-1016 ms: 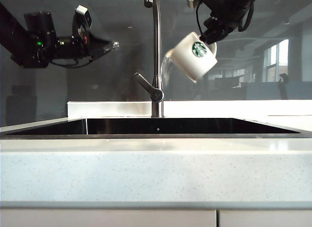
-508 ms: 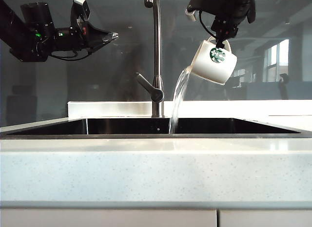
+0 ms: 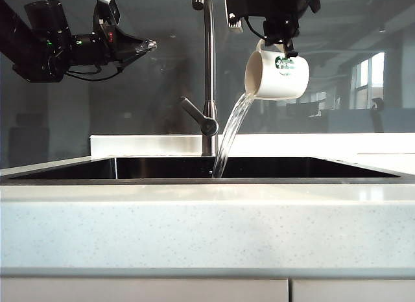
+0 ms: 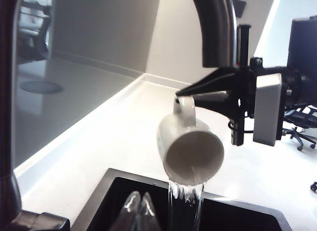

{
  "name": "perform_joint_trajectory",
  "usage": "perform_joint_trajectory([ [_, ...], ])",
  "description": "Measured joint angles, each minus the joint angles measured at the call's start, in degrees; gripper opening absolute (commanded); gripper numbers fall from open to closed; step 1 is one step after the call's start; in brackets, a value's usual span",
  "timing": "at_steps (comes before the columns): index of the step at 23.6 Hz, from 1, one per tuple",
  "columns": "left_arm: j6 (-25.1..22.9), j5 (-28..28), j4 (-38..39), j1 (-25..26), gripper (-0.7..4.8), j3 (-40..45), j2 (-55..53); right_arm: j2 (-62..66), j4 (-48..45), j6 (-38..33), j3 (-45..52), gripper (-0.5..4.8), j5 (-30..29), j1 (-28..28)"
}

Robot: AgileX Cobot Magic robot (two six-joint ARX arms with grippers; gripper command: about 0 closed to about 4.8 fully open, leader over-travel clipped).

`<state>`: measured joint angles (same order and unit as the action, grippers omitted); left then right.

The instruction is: Pick up the mug next to the sink, go to the faucet to get some water, pour the water into the sink, and finally put the mug back to its place.

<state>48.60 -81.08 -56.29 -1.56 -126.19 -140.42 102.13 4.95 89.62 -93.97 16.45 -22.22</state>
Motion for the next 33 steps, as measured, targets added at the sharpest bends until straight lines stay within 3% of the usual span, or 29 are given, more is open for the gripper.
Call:
perform_joint_trajectory([
  [11, 5.5, -0.3, 0.0, 0.0, -0.04, -0.1, 0.0, -3.9, -1.0, 13.3, -0.1, -0.01, -0.6, -1.9],
  [18, 10.0, -0.3, 0.0, 0.0, -0.03, -0.1, 0.0, -5.5, -1.6, 16.7, -0.2, -0.01, -2.8, -2.1],
  [33, 10.4, -0.3, -0.1, -0.1, -0.04, -0.1, 0.0, -5.5, -1.3, 18.4, -0.2, -0.01, -5.1, -2.8],
])
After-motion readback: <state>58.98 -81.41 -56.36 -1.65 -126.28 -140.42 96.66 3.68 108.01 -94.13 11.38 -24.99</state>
